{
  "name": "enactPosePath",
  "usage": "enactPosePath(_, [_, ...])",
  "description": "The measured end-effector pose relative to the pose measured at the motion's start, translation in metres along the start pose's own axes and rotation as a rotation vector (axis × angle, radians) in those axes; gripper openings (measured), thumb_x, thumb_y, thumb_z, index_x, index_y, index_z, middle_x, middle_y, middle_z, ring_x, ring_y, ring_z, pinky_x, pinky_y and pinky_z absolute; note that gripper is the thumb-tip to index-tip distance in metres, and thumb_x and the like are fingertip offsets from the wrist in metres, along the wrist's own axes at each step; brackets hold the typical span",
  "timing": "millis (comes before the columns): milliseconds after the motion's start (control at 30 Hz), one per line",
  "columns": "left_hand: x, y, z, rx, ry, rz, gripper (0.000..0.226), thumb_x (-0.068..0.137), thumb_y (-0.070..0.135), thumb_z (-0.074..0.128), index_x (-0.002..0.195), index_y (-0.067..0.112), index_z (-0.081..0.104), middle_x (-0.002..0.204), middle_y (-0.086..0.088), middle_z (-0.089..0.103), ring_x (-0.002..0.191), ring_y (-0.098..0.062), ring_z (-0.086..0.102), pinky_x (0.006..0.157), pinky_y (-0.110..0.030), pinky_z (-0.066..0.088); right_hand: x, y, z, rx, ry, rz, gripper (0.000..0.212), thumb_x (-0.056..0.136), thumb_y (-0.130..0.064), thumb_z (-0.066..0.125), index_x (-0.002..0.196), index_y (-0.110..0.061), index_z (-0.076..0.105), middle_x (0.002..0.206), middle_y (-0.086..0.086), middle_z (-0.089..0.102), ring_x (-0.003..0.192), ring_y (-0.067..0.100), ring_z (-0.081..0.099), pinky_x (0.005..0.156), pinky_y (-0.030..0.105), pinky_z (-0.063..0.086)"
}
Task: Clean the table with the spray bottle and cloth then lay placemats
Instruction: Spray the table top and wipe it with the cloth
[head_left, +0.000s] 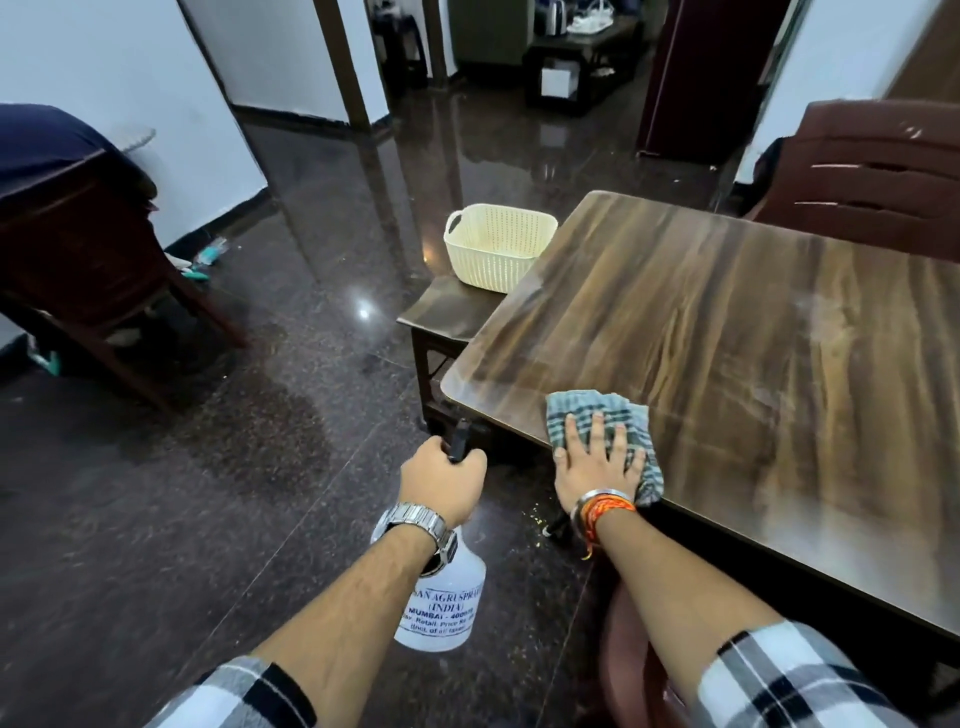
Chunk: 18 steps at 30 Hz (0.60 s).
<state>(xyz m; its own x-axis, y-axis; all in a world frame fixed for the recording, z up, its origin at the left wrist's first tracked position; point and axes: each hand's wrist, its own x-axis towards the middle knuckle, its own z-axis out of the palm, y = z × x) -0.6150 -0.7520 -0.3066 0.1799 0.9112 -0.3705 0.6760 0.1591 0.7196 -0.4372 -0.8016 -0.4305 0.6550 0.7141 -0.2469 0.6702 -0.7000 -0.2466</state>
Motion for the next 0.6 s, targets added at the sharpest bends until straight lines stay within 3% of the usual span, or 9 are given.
enactPosePath(167, [0.050, -0.012, -0.039, 0.010, 0.010, -0.015, 0.017, 0.086, 0.027, 0.057, 0.075, 0.015, 0.052, 0.077, -0.015, 0.072, 0.058, -0.027, 0.069, 0.047, -0.023, 0.040, 0.020, -0.076, 0.011, -0.020, -0.029, -0.127, 0.054, 0.099, -0.047, 0.022, 0.148, -0.044, 0.000, 0.160, -0.006, -0.006, 0.146, 0.027, -0.009, 0.114, 0.055, -0.006])
enactPosePath(267, [0.087, -0.011, -0.052, 0.012, -0.039, 0.005, 0.018, 0.080, 0.034, 0.057, 0.074, 0.017, 0.053, 0.076, -0.013, 0.071, 0.065, -0.033, 0.071, 0.057, -0.030, 0.055, 0.035, -0.118, 0.018, -0.012, -0.042, -0.134, 0.054, 0.099, -0.048, 0.021, 0.148, -0.045, -0.001, 0.160, -0.006, -0.008, 0.146, 0.027, -0.010, 0.114, 0.056, -0.006])
enactPosePath(367, [0.128, 0.001, -0.059, -0.006, -0.103, 0.045, 0.018, 0.078, 0.033, 0.059, 0.077, 0.016, 0.060, 0.078, -0.010, 0.073, 0.073, -0.038, 0.072, 0.075, -0.043, 0.061, 0.053, -0.159, 0.020, 0.016, -0.059, -0.061, 0.053, 0.098, -0.050, 0.018, 0.147, -0.046, -0.002, 0.160, -0.006, -0.009, 0.145, 0.028, -0.011, 0.114, 0.055, -0.009])
enactPosePath(500, [0.184, 0.020, -0.070, -0.018, -0.196, 0.107, 0.018, 0.087, 0.028, 0.064, 0.091, 0.011, 0.067, 0.084, -0.003, 0.068, 0.080, -0.028, 0.063, 0.074, -0.029, 0.048, 0.069, -0.197, 0.028, 0.053, 0.029, 0.140, 0.053, 0.096, -0.053, 0.019, 0.146, -0.050, 0.001, 0.160, -0.008, -0.005, 0.146, 0.026, -0.007, 0.112, 0.057, -0.006])
enactPosePath(600, [0.219, 0.032, -0.082, 0.003, -0.251, 0.133, 0.019, 0.088, 0.030, 0.063, 0.090, 0.011, 0.066, 0.086, -0.004, 0.067, 0.080, -0.027, 0.059, 0.072, -0.027, 0.041, 0.074, -0.209, 0.032, 0.074, 0.062, 0.236, 0.052, 0.093, -0.056, 0.010, 0.144, -0.053, 0.004, 0.160, -0.010, 0.001, 0.146, 0.025, -0.004, 0.113, 0.056, -0.005])
